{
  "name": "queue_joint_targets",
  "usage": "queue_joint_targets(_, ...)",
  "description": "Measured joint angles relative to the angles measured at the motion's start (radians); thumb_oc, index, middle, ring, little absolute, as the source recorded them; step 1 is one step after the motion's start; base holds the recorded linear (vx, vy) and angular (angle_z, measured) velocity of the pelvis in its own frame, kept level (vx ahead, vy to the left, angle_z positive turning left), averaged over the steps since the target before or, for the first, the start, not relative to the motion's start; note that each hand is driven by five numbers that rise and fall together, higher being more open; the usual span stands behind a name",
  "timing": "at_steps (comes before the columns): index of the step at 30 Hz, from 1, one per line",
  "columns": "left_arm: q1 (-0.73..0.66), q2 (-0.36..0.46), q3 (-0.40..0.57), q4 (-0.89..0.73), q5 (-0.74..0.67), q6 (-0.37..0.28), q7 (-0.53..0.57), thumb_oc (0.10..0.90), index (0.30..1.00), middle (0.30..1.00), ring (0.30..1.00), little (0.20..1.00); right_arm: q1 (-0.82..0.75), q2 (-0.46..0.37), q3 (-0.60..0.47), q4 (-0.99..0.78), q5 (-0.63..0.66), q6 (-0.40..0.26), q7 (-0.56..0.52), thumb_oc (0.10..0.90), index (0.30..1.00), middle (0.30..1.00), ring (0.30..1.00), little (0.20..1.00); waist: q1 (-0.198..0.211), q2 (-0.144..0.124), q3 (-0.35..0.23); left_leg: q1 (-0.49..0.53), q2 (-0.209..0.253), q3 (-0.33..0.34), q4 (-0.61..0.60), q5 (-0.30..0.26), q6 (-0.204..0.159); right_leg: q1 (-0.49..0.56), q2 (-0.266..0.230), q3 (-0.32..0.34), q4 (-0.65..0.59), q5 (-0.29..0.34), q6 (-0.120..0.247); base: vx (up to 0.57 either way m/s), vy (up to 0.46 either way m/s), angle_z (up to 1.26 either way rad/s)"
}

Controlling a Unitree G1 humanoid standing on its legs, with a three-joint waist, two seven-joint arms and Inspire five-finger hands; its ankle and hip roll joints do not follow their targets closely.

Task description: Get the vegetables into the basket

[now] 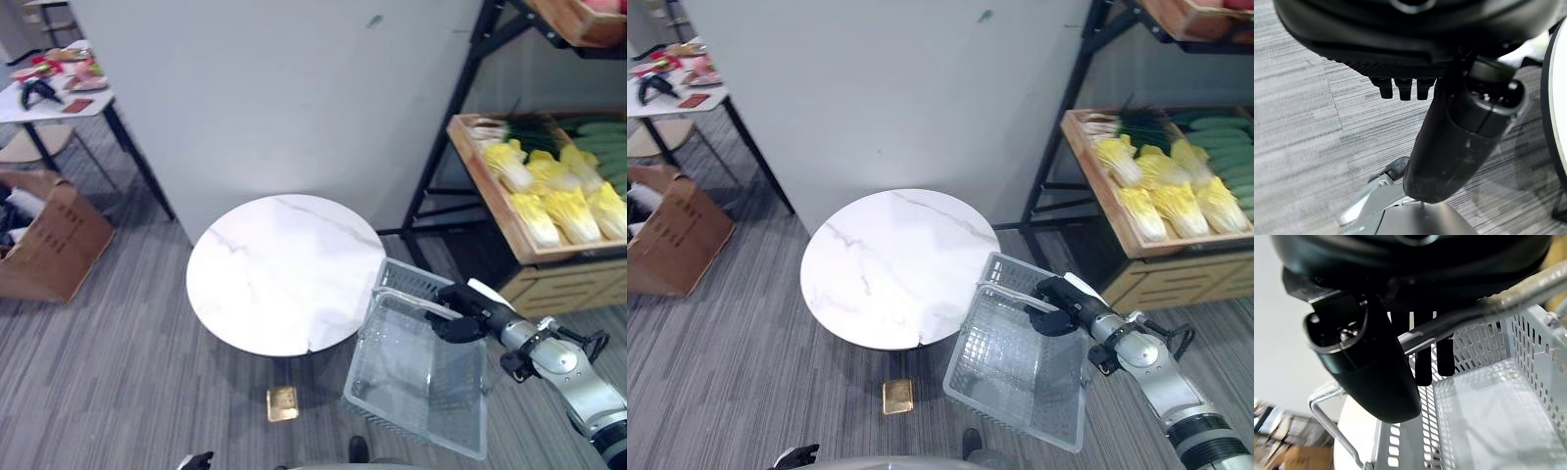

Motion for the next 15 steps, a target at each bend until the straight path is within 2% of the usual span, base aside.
queue_joint_targets(2,-0.008,-0.001,-0.002,0.007,0.004,-0.001,-0.004,0.9,1.0,1.0,1.0,1.0,0.003,0.013,-0.006,0.04,0.0,-0.001,0.001,0.4,0.3,0.3,0.3,0.3,-0.01,0.001,0.001,0.0,0.0,0.004,-0.002,-0.001,0.001,-0.001,0.0,0.003,0.0,0.0,0.0,0.0,-0.012,-0.06)
queue_joint_targets(6,-0.025,-0.009,-0.021,0.006,0.01,-0.004,-0.012,0.9,1.0,1.0,1.0,1.0,0.004,0.099,-0.055,0.2,0.009,-0.022,-0.035,0.4,0.3,0.3,0.3,0.3,-0.01,0.008,0.002,0.0,0.002,0.012,-0.005,-0.003,0.0,-0.004,0.002,0.008,-0.004,0.001,0.001,0.0,-0.01,-0.03)
queue_joint_targets(11,-0.034,-0.016,-0.038,0.006,0.01,-0.004,-0.015,0.9,1.0,1.0,1.0,1.0,-0.001,0.16,-0.067,0.43,0.007,-0.01,-0.075,0.4,0.3,0.3,0.3,0.3,-0.002,0.02,0.005,-0.002,0.002,0.012,-0.004,-0.005,0.002,-0.005,0.003,0.007,-0.005,-0.001,0.0,0.0,0.0,0.0)
queue_joint_targets(12,-0.037,-0.019,-0.042,0.006,0.01,-0.005,-0.016,0.9,1.0,1.0,1.0,1.0,0.007,0.166,-0.065,0.465,0.008,0.009,-0.082,0.4,0.3,0.3,0.3,0.3,-0.003,0.026,0.011,-0.002,0.001,0.012,-0.004,-0.005,0.002,-0.005,0.002,0.008,-0.005,-0.001,0.0,0.04,-0.024,-0.01)
queue_joint_targets(15,-0.037,-0.02,-0.043,0.006,0.01,-0.005,-0.016,0.9,1.0,1.0,1.0,1.0,0.01,0.208,-0.073,0.531,0.019,0.004,-0.103,0.4,0.3,0.3,0.3,0.3,-0.009,0.029,0.012,-0.001,0.002,0.011,-0.004,-0.007,0.003,-0.004,0.003,0.007,-0.005,-0.002,-0.001,0.03,-0.011,0.0)
